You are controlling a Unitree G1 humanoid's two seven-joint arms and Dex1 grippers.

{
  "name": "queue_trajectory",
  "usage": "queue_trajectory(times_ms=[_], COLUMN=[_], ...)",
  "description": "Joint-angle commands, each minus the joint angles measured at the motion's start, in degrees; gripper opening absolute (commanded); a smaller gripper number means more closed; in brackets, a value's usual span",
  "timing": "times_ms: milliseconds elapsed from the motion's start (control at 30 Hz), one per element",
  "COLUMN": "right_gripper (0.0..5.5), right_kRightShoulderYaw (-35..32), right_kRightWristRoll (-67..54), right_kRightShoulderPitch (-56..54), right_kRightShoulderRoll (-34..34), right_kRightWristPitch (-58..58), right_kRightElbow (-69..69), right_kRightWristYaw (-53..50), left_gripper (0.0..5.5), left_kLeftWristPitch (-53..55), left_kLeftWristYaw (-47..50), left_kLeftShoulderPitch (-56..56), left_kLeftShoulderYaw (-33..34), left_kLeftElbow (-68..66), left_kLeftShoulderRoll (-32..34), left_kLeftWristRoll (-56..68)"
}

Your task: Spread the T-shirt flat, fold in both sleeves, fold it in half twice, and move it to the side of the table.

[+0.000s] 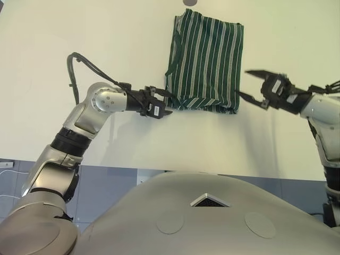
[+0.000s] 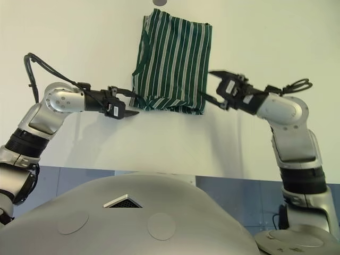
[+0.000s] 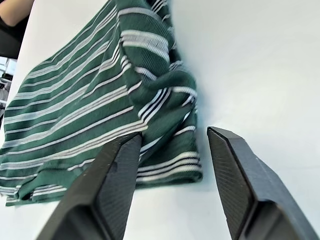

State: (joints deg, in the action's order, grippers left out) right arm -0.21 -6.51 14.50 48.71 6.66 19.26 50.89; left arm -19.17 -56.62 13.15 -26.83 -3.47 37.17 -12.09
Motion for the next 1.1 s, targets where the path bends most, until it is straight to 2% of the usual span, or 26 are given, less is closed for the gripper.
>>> queue_trajectory(times_ms=[33, 267, 333, 533, 733, 833, 967, 1033, 1100], right_gripper=[2.77, 2.77, 2.41, 1.25, 0.08, 0.00, 0.00, 0.00, 0.00], right_kRightShoulderYaw=[2.2, 10.1, 11.2, 11.8, 15.1, 13.0, 3.5, 1.6, 4.3], right_kRightWristRoll=[3.7, 10.0, 9.1, 9.1, 8.2, -0.7, -16.3, -22.0, -22.9], right_kRightShoulderPitch=[1.2, -4.4, -4.3, -4.7, -9.1, -8.0, -0.4, -7.6, -20.9], right_kRightShoulderRoll=[2.3, -1.1, -0.7, 1.8, -0.2, 2.7, 14.5, 13.9, 10.1], right_kRightWristPitch=[-7.9, -15.3, -15.1, -12.6, -9.2, -2.4, 9.5, 13.8, 16.6], right_kRightElbow=[-4.0, -13.1, -13.1, -15.2, -16.3, -7.0, 9.3, 7.2, -2.3], right_kRightWristYaw=[2.7, 2.7, 4.3, 6.8, 8.9, 14.0, 24.9, 26.5, 28.4], left_gripper=[1.74, 0.36, 0.06, 0.03, 0.02, 0.02, 0.02, 0.02, 0.02], left_kLeftWristPitch=[2.1, 0.7, 0.1, 1.3, 7.6, 14.9, 30.9, 35.6, 38.0], left_kLeftWristYaw=[0.5, -2.0, -1.6, -2.9, -7.8, -13.5, -23.3, -19.6, -15.7], left_kLeftShoulderPitch=[0.8, 1.1, 1.9, 2.8, 2.1, 0.9, -6.1, -0.6, 7.7], left_kLeftShoulderYaw=[-1.8, -3.4, -3.4, -2.6, -0.8, 1.6, 7.3, 9.9, 9.7], left_kLeftElbow=[-4.1, -6.1, -7.5, -9.4, -8.5, -0.8, 20.5, 20.1, 13.0], left_kLeftShoulderRoll=[-1.2, -2.2, -2.4, -3.1, -5.2, -1.5, 13.0, 10.3, 4.6], left_kLeftWristRoll=[-3.4, -1.3, -1.5, 1.7, 11.4, 18.5, 32.0, 34.0, 32.2])
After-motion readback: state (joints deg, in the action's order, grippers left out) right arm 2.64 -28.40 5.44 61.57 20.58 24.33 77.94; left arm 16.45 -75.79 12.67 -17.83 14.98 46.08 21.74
